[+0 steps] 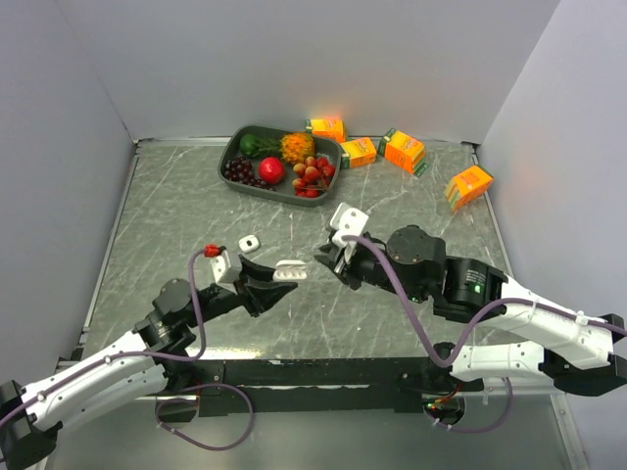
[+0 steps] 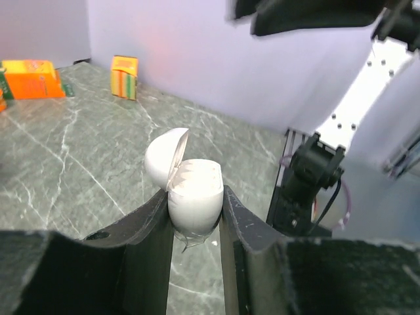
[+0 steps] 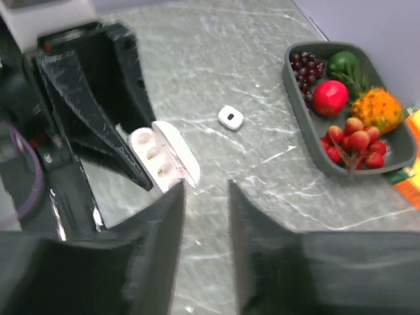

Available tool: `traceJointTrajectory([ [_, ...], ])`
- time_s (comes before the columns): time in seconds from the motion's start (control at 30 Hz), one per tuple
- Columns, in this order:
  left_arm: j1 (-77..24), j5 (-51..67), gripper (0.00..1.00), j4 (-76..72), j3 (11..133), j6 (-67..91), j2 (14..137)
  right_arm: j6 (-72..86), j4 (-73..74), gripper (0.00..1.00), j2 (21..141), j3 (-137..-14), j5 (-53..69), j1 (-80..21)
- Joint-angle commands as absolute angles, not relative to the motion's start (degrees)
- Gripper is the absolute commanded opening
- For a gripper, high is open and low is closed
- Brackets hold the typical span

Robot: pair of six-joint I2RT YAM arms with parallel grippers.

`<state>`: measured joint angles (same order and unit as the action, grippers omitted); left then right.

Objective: Insert the wireless bluetooth earbuds into the charging case
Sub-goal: Open the charging case.

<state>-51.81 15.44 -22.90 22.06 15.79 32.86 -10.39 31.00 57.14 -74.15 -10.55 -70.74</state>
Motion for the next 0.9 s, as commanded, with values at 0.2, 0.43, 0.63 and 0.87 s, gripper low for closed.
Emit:
traceJointTrajectory([
  [0.2,-51.6,7.9,0.01,-26.4,19.8,21.4,26.1,5.4,21.7,0.00,63.1,-71.7,-5.5,-70.8],
  [0.43,-51.6,9.1,0.01,-25.5,19.5,20.3,25.3,4.4,21.8,0.00,66.5,-74.2,-4.5,-70.8],
  [0.63,-51.5,10.4,0.01,-24.2,19.1,18.1,24.2,4.0,21.6,0.00,68.1,-75.4,-4.7,-70.8],
  [0.87,-51.6,13.4,0.01,-23.5,18.6,14.3,22.9,3.5,21.8,0.00,69.5,-76.5,-5.5,-70.7],
])
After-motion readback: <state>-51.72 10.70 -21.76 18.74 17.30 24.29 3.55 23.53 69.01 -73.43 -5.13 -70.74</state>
